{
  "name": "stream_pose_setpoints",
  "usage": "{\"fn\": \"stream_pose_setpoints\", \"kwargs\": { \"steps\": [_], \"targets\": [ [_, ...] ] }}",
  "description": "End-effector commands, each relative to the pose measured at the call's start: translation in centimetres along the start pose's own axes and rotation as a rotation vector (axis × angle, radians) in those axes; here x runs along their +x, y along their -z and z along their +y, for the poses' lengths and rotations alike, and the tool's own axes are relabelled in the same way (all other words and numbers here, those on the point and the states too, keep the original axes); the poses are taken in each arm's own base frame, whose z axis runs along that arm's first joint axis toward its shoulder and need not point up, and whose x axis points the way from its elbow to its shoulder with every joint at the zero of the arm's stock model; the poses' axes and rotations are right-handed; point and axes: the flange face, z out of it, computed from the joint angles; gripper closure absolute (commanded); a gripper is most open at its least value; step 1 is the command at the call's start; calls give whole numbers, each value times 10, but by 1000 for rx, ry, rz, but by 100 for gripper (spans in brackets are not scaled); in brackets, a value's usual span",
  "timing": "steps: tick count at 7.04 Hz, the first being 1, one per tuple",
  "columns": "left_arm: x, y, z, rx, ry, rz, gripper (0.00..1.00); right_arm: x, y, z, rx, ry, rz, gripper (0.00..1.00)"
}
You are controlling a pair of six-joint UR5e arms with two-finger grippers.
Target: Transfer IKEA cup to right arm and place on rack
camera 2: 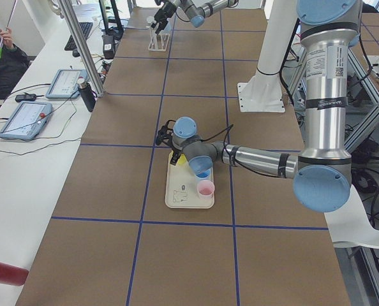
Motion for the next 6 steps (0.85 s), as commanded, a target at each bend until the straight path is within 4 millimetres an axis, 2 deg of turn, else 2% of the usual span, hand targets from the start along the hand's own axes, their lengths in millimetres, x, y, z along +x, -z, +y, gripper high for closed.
{"fn": "stream_pose_setpoints", "kwargs": {
  "steps": [1,5,6],
  "targets": [
    [1,-5,-6,-1,3,-9,21,4,-2,-1,1,0,8,1],
    [-7,-15,-3,-11,11,-31,21,13,1,0,-1,3,-8,1],
    [-8,-16,-3,-1,12,-45,25,12,1,0,-1,2,-10,1]
  ]
}}
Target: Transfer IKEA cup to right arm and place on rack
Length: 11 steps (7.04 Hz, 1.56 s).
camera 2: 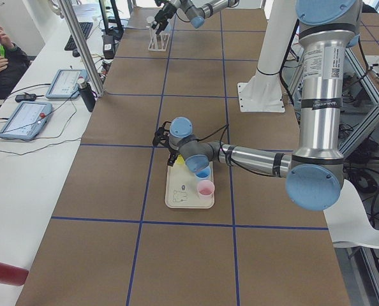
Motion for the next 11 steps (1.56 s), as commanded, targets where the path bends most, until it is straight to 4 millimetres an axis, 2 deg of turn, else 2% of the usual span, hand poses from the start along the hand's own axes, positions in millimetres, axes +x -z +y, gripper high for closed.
{"fn": "stream_pose_setpoints", "kwargs": {
  "steps": [1,4,5,6,7,9,10,11],
  "targets": [
    [-3,-5,2,2,3,-20,33,1,0,0,0,0,-4,1],
    [1,-12,5,-11,-3,-15,33,0,1,0,-1,0,-5,1],
    [1,-11,4,-10,-4,-14,44,0,1,0,-1,0,-5,1],
    [1,-11,5,-10,-6,-14,82,0,1,1,-2,-1,-5,1],
    [2,-10,5,-8,-8,-13,100,-1,2,1,-1,-2,-8,1],
    [3,-3,6,1,-7,-10,100,-3,3,1,-1,-1,-12,1],
    [7,14,0,28,-9,-4,100,-6,4,2,-2,-8,-18,1],
    [-17,44,-16,93,33,-37,100,-6,4,2,-2,-12,-18,1]
  ]
}}
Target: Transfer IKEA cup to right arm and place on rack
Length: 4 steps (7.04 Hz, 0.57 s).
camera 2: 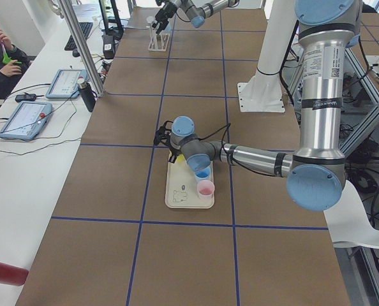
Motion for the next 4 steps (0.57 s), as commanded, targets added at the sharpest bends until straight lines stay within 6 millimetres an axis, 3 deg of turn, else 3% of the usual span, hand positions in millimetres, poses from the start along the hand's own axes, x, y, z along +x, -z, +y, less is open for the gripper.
{"fn": "stream_pose_setpoints", "kwargs": {
  "steps": [1,2,4],
  "targets": [
    [-24,43,-27,96,56,-31,100,-1,0,1,-2,-6,-2,1],
    [-16,56,-53,146,87,-17,100,0,-2,2,-5,-22,-1,1],
    [38,74,-113,239,302,77,100,-9,-5,9,-10,-42,-16,1]
  ]
}}
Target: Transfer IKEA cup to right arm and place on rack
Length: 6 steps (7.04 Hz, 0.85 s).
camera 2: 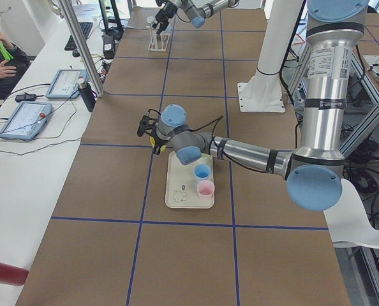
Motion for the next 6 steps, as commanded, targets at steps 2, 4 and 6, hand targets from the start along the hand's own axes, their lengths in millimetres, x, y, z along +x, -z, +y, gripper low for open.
{"fn": "stream_pose_setpoints", "kwargs": {
  "steps": [2,4,6],
  "targets": [
    [95,15,-65,200,384,129,100,-10,-16,25,8,-35,-23,1],
    [119,10,-49,209,560,351,100,-40,-34,50,18,-116,-83,1],
    [128,-1,-54,195,719,541,100,-83,-56,88,4,-209,-156,1]
  ]
}}
